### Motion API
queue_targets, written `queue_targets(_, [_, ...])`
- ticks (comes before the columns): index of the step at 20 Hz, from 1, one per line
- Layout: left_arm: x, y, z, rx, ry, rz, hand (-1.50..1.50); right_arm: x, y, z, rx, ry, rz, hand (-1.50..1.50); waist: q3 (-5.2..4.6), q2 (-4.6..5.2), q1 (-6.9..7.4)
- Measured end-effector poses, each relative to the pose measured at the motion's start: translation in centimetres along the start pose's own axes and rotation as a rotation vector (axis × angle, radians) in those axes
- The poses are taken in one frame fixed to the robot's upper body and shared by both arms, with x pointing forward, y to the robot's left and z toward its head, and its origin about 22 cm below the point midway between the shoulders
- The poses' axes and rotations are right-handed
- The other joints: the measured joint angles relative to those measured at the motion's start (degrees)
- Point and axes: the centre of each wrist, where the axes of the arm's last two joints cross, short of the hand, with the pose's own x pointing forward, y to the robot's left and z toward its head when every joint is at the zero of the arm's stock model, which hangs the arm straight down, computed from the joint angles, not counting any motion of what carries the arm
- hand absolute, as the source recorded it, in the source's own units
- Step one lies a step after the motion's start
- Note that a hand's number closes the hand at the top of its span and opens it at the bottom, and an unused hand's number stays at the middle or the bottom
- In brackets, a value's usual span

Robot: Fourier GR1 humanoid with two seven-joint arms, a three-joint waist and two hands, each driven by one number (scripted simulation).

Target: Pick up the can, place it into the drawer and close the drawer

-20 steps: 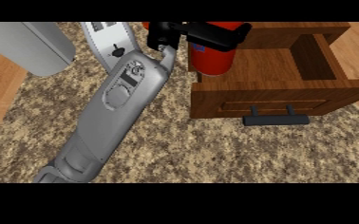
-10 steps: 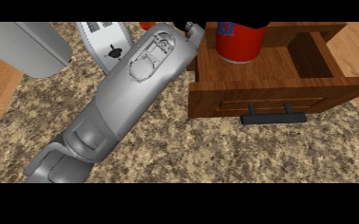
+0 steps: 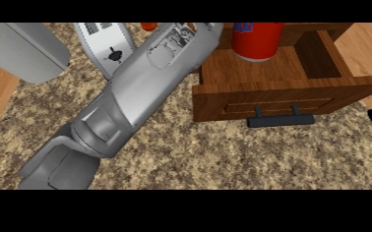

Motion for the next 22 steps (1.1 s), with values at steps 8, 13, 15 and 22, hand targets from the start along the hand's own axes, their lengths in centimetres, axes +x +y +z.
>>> queue_targets(8, [-1.1,-0.2,-0.7,0.016,0.021,-0.040,1.50,-0.3,0.7,-0.5,0.015,-0.007,0.001,-1.50,0.04,0.35,-1.27])
queue_targets(13, [-2.9,-0.2,-0.5,0.048,0.012,-0.079,1.50,-0.3,0.4,-1.6,0.023,-0.017,0.005,-1.50,0.07,0.59,-2.10])
queue_targets(15, [-3.2,-0.3,-0.5,0.054,0.007,-0.093,1.50,-0.2,0.5,-1.9,0.022,-0.015,0.008,-1.50,0.06,0.62,-2.18])
queue_targets(22, [-5.0,-0.1,-0.4,0.069,0.003,-0.156,1.50,-0.5,0.4,-2.0,0.026,-0.025,0.002,-1.50,0.08,0.83,-2.93])
